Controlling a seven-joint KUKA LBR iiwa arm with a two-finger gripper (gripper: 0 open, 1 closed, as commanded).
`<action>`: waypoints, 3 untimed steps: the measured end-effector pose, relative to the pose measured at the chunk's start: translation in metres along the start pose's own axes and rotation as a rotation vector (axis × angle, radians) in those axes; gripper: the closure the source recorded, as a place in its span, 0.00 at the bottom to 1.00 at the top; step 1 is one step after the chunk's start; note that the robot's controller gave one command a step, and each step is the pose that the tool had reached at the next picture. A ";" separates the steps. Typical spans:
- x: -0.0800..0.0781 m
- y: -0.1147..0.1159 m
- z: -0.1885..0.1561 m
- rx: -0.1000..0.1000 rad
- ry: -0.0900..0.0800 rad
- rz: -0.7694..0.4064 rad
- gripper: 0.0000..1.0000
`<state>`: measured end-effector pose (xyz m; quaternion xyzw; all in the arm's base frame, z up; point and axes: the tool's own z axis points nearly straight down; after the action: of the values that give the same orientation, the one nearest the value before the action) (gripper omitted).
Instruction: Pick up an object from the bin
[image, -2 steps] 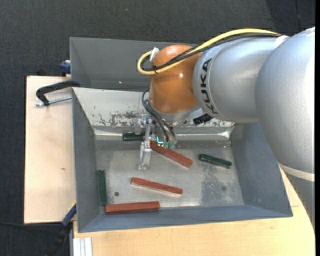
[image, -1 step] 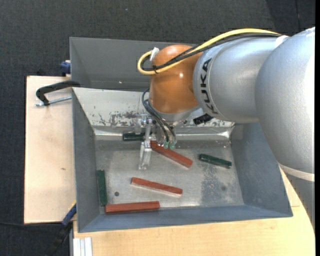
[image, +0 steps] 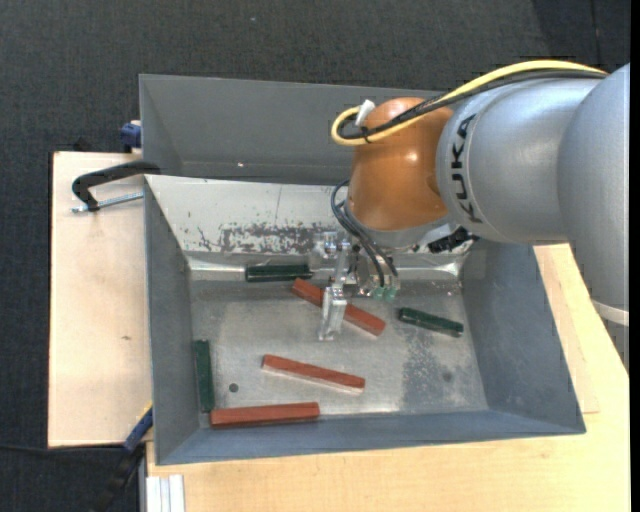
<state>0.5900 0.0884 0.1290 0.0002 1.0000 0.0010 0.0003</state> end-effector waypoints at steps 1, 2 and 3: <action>-0.011 0.024 0.055 -0.002 -0.002 -0.090 0.00; -0.013 0.023 0.057 -0.001 -0.005 -0.085 0.00; -0.010 -0.010 0.018 -0.002 0.000 -0.263 0.00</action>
Offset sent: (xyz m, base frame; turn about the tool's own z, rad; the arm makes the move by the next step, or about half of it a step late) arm 0.0110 0.0221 -0.0590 -0.0850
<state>0.6003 0.0781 0.1114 -0.1310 0.9914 0.0018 0.0002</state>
